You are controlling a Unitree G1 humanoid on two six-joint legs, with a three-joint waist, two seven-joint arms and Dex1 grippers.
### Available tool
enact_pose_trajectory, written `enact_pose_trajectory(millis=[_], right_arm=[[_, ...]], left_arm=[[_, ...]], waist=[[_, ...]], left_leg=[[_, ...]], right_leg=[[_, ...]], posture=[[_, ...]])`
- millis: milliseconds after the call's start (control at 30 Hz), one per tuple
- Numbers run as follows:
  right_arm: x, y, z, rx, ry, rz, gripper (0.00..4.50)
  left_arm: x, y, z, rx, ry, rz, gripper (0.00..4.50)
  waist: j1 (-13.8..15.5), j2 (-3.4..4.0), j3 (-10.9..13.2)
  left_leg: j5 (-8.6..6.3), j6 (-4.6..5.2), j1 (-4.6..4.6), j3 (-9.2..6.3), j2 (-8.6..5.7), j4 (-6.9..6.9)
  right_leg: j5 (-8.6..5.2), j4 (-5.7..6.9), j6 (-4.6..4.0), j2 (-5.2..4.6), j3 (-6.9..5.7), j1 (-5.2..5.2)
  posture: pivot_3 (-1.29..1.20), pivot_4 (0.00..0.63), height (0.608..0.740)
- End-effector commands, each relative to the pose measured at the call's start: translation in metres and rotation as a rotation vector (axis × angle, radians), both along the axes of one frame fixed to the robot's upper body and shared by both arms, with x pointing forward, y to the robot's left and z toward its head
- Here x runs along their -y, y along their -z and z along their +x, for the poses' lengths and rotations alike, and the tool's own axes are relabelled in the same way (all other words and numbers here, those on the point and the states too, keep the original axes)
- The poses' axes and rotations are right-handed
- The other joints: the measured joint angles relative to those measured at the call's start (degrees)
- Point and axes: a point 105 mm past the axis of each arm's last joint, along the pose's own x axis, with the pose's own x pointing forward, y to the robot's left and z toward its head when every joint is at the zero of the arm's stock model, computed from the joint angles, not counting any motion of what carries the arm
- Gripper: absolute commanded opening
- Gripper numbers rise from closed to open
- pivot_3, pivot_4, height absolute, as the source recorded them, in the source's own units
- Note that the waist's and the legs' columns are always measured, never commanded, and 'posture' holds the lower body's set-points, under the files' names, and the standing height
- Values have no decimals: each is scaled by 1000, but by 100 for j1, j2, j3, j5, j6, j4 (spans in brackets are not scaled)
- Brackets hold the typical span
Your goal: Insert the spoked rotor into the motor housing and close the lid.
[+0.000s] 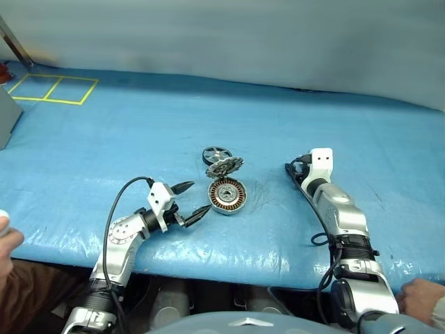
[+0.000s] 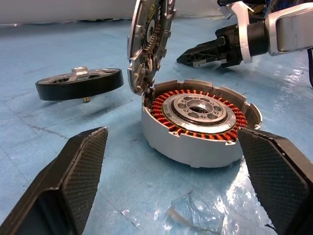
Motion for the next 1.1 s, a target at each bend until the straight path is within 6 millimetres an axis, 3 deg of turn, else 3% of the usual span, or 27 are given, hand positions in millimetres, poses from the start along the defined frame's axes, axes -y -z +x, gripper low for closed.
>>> enact_pose_trajectory(millis=[33,100,233,300,533,733,867,1100], right_arm=[[2,24,-17,-93,14,28,1175],[1,24,-21,-93,8,28,687],[-6,18,-29,-55,-37,40,687],[-15,0,-34,42,-111,51,687],[-72,-39,-73,184,-511,97,687],[-122,-66,-90,260,-760,122,687],[-149,-63,-96,245,-871,95,687],[-163,-45,-91,188,-903,89,687]], left_arm=[[1,-11,0,54,8,-2,4500],[1,-11,0,54,10,-2,4500],[3,-13,2,57,17,-5,4500],[3,-14,2,58,23,-9,4500],[5,-8,-3,32,53,-22,4500],[8,-7,-4,18,75,-29,4500],[10,-7,-4,1,84,-37,4500],[10,-8,-5,0,85,-36,4500]], waist=[[-1,-2,-3],[-2,-2,-3],[2,-3,-3],[2,-3,-3],[-13,13,7],[3,12,8],[5,10,8],[25,8,9]], left_leg=[[0,0,1,0,0,0],[0,0,6,-1,0,0],[-1,-1,28,-4,1,-2],[-2,-2,32,-4,0,-4],[-2,-2,31,-2,1,-14],[-4,-6,32,-4,1,-8],[-5,-5,26,-5,-3,-11],[-6,-2,10,-8,-7,-8]], right_leg=[[-1,0,-1,-1,0,1],[-1,-1,-2,-1,-1,6],[-19,-4,-31,-7,-6,28],[-21,-5,-34,-9,-6,31],[-22,-4,-35,-8,-4,23],[-26,-5,-40,-14,-13,22],[-29,-6,-45,-29,-27,19],[-31,-8,-48,-35,-41,12]], posture=[[0,150,740],[0,150,740],[0,150,740],[0,150,740],[0,150,740],[0,150,740],[0,150,740],[0,150,740]])
